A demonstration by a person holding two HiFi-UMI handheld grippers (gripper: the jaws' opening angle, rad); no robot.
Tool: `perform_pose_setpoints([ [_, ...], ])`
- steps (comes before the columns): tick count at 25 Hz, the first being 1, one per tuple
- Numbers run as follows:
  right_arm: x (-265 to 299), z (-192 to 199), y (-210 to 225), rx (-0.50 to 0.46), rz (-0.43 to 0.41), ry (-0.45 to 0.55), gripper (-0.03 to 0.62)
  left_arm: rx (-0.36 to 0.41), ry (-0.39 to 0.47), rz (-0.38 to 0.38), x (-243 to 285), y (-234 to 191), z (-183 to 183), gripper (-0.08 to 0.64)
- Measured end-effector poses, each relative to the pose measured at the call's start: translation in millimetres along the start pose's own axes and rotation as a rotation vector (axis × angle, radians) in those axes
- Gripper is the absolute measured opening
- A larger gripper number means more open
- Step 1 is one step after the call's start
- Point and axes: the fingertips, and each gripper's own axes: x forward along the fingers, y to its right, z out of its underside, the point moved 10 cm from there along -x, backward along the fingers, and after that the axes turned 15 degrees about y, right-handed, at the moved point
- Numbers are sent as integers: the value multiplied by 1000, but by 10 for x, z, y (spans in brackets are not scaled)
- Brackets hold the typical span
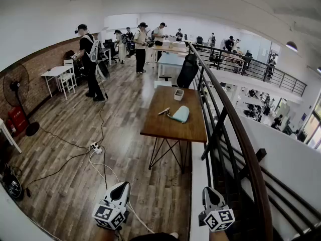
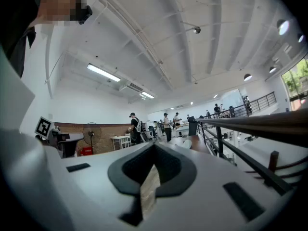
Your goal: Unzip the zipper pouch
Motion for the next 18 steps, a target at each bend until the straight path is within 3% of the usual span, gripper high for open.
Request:
perform_pose_setpoints([
  [18,-323,-137,-343,15,-28,69,-5,-33,4,81,-204,38,-64,15],
])
